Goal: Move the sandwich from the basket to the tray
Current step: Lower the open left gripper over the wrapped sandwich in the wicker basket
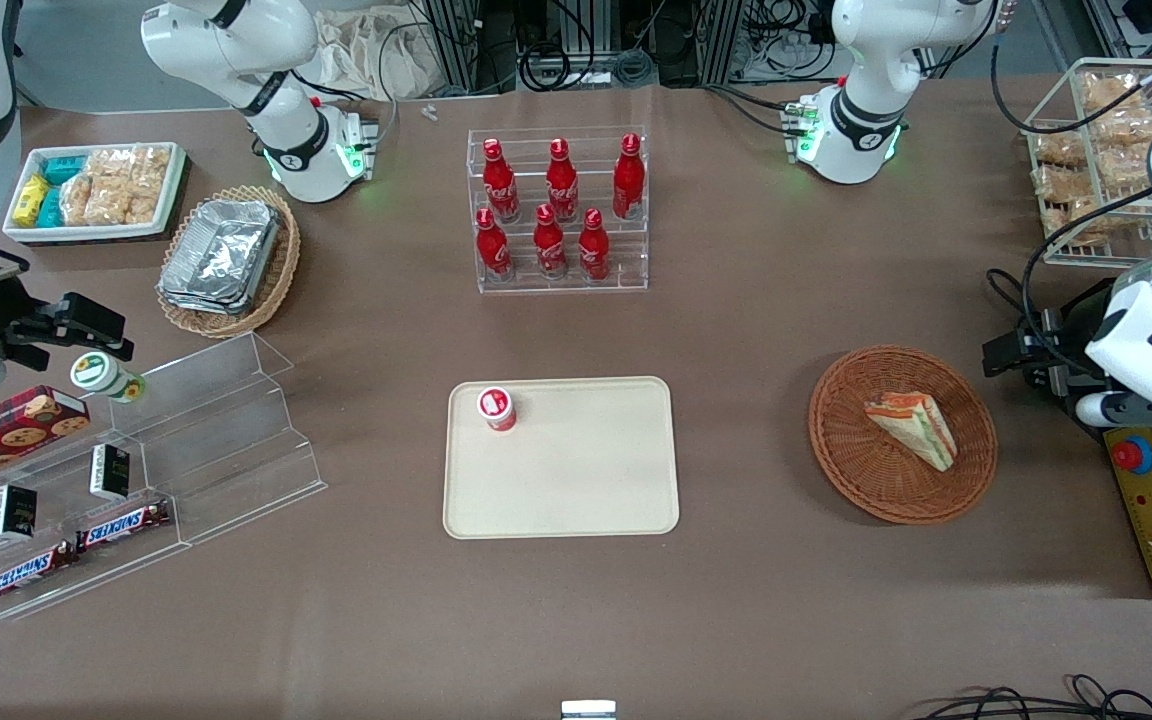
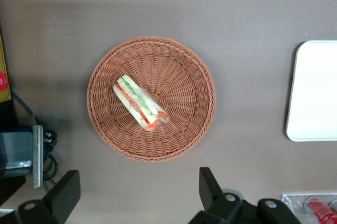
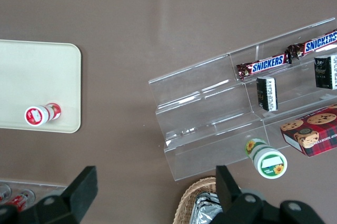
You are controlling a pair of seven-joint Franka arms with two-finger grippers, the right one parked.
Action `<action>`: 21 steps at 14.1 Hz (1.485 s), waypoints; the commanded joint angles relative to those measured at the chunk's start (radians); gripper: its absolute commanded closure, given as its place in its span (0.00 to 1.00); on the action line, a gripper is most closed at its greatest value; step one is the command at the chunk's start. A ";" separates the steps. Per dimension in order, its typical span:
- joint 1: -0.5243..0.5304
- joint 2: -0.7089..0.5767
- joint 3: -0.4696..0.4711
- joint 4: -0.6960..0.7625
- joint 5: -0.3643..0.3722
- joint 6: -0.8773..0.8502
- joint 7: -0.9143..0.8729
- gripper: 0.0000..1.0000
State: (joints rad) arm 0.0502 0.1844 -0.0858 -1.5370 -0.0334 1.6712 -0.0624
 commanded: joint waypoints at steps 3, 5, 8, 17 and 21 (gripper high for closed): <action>0.011 0.040 -0.017 0.037 0.006 -0.019 -0.043 0.00; 0.011 0.062 -0.017 0.035 0.018 -0.016 -0.078 0.00; 0.003 0.079 -0.020 -0.064 0.089 0.112 -0.344 0.00; 0.013 0.102 -0.017 -0.442 0.102 0.528 -0.852 0.00; 0.013 0.121 -0.015 -0.489 0.104 0.562 -0.853 0.00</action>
State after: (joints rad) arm 0.0526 0.3171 -0.0938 -2.0000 0.0496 2.2106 -0.8877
